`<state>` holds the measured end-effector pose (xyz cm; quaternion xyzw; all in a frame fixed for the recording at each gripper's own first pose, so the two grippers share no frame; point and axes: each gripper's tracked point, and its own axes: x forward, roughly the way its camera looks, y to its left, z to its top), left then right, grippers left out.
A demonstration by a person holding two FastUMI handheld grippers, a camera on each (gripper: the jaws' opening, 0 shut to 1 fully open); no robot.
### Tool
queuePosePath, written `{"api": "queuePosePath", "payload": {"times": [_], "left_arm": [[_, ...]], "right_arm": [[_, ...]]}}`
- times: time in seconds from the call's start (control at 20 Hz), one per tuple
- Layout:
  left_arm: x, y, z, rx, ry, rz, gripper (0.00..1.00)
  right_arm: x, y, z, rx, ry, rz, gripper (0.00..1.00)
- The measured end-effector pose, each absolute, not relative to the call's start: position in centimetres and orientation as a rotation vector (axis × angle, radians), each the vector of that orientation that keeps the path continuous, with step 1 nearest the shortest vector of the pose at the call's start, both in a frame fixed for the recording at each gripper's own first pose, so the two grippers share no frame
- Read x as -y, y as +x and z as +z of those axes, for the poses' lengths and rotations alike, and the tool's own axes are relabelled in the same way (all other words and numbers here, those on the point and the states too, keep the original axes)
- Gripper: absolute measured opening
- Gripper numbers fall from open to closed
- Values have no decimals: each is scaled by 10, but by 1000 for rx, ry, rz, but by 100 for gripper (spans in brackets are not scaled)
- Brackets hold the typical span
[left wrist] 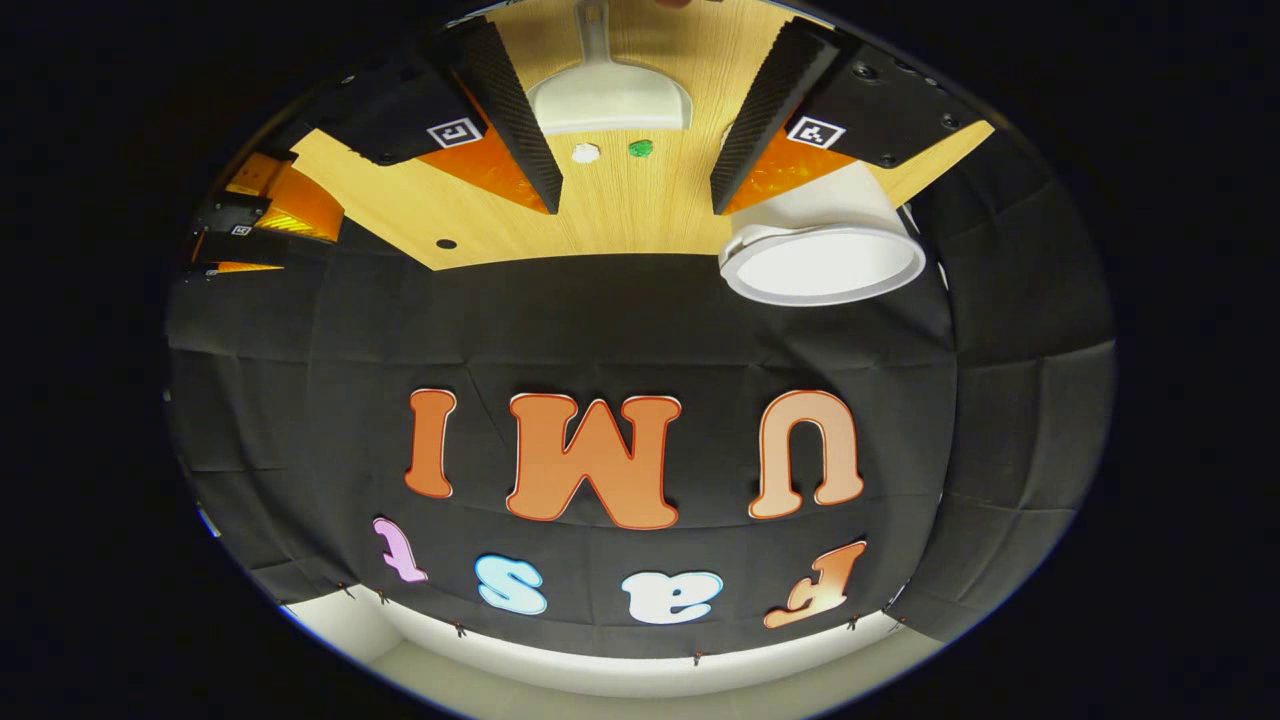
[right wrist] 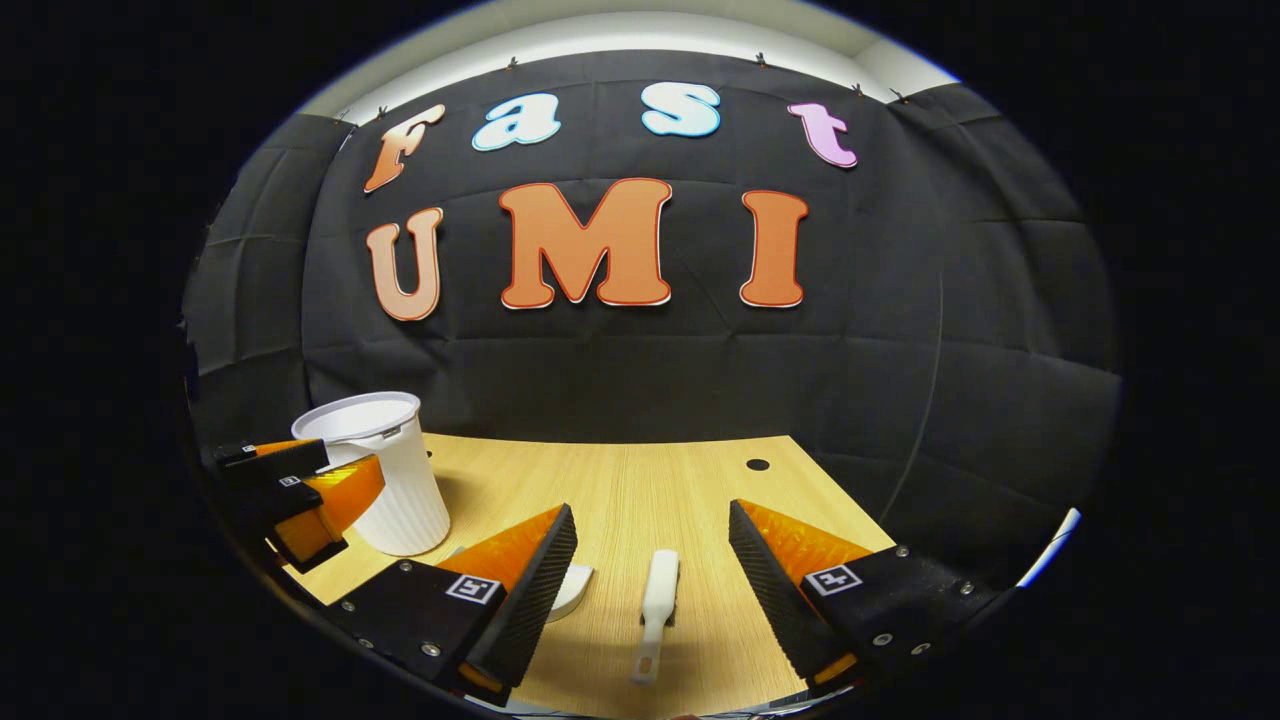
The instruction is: Pick up the small broom and dustpan from the desktop, sweep the trash into the dustpan with the broom, and then empty the trash into the garbage bin.
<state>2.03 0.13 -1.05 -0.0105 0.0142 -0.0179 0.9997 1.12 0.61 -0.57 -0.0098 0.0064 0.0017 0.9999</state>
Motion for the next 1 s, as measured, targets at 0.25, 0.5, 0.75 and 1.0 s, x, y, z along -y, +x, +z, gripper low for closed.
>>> {"api": "queuePosePath", "payload": {"times": [0.25, 0.5, 0.75, 1.0], "left_arm": [[2, 24, -10, -34, -20, 11, 94], [17, 12, -12, -41, -12, 91, 94], [19, 6, -18, -55, -27, 126, 94], [19, 21, -44, -163, 24, 46, 98]], "right_arm": [[15, 27, -1, -21, -14, 31, 94], [29, 46, 7, -31, -16, 125, 95], [30, 60, 1, -44, -23, 179, 94], [30, 74, -11, -68, 9, 146, 94]]}}
